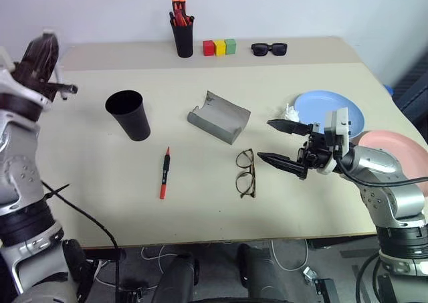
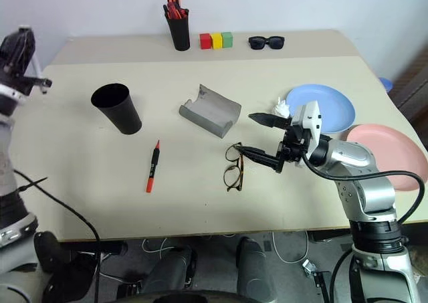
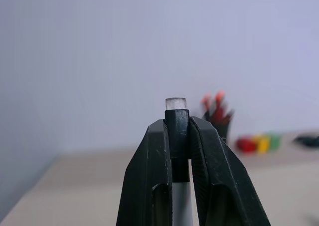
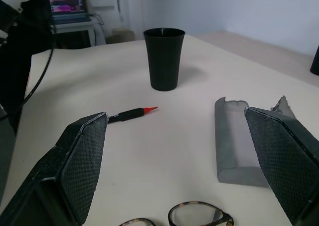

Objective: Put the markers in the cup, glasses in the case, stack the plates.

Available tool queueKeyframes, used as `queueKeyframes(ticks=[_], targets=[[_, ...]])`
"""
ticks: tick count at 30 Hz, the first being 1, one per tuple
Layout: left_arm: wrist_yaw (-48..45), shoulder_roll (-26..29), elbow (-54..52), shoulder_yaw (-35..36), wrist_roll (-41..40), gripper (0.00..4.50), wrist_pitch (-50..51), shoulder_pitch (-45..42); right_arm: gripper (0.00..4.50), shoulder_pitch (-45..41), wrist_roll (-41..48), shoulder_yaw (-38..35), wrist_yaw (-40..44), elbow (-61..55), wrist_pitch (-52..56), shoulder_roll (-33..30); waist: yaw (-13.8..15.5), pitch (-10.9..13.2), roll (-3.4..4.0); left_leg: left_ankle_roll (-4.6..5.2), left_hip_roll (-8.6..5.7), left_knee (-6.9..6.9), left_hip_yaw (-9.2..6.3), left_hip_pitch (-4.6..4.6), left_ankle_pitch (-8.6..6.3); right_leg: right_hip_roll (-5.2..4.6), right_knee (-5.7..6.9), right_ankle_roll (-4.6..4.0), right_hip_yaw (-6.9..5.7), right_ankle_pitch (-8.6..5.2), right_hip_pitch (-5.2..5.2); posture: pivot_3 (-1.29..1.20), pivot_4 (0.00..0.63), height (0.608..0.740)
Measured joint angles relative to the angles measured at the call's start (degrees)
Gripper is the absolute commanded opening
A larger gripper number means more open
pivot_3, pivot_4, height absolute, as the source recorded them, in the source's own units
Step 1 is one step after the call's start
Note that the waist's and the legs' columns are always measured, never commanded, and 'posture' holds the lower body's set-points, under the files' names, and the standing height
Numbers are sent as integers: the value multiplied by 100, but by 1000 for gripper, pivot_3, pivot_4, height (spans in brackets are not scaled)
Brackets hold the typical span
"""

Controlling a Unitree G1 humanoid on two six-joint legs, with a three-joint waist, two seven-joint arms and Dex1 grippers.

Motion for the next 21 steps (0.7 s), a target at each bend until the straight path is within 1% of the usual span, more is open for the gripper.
queueKeyframes(ticks=[4,7,12,21], targets=[[-260,-213,730,-477,162,28,-742,-234,4500,-32,-47,0,-120,-1,-67,101,-13,0,0,0,1,-1,0,1,0,1,1,0,0,0,-1,0,150,740],[-464,-265,1206,-747,274,28,-1207,-283,4500,-16,-48,-10,-179,-21,-67,101,-19,0,0,1,1,-1,0,-1,0,1,1,0,0,0,-2,0,150,740],[-631,-305,1926,-774,375,28,-2114,-577,4500,134,-69,-37,-258,-49,-66,96,-4,0,0,1,0,0,0,-1,0,1,0,1,0,1,-2,0,150,740],[-1182,-688,3102,-898,399,28,-3602,-559,4500,133,-103,-37,-340,-150,-60,86,-2,0,0,1,0,0,0,-1,0,1,1,1,0,1,-2,0,150,740]])
